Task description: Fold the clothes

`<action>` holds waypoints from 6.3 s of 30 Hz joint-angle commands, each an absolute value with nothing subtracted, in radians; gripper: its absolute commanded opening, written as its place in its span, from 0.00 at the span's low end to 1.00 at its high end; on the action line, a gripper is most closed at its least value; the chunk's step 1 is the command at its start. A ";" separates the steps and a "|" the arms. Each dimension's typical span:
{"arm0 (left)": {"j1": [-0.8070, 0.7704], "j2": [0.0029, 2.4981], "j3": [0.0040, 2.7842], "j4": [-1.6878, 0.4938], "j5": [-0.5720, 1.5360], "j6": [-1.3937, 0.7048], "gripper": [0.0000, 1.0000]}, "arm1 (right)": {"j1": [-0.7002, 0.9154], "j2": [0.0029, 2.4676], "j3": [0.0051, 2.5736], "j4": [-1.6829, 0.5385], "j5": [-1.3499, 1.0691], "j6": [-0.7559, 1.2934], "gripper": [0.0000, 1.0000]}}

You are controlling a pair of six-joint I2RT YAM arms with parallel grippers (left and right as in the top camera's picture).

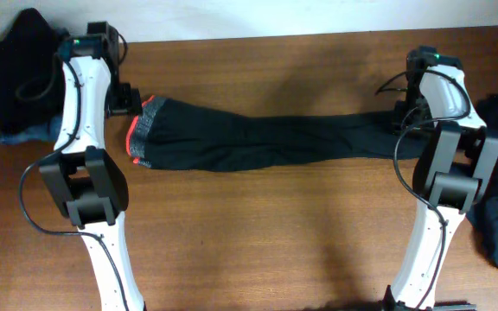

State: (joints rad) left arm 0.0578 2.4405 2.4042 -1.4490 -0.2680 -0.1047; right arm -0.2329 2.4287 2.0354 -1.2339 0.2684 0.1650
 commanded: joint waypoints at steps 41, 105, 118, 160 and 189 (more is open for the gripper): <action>0.061 2.412 2.471 -1.554 -0.082 -0.123 0.99 | -0.484 2.432 2.034 -1.248 -0.218 -0.231 1.00; 0.061 2.412 2.471 -1.557 -0.082 -0.123 0.99 | -0.271 2.431 2.238 -1.434 -0.091 -0.093 0.04; 0.061 2.412 2.440 -1.541 -0.082 -0.123 0.99 | -0.059 2.426 2.238 -1.464 0.189 0.009 0.04; 0.061 2.412 2.371 -1.477 -0.082 -0.123 0.99 | 0.256 2.415 2.237 -1.536 0.030 0.140 0.04; 0.060 2.412 2.371 -1.481 -0.082 -0.123 0.99 | 0.281 2.408 2.260 -1.496 0.037 0.141 0.40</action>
State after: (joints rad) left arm 0.0574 2.4405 2.3783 -1.4792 -0.0925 -0.1139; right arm 0.2840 2.4264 2.2124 -1.4952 0.0322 0.1349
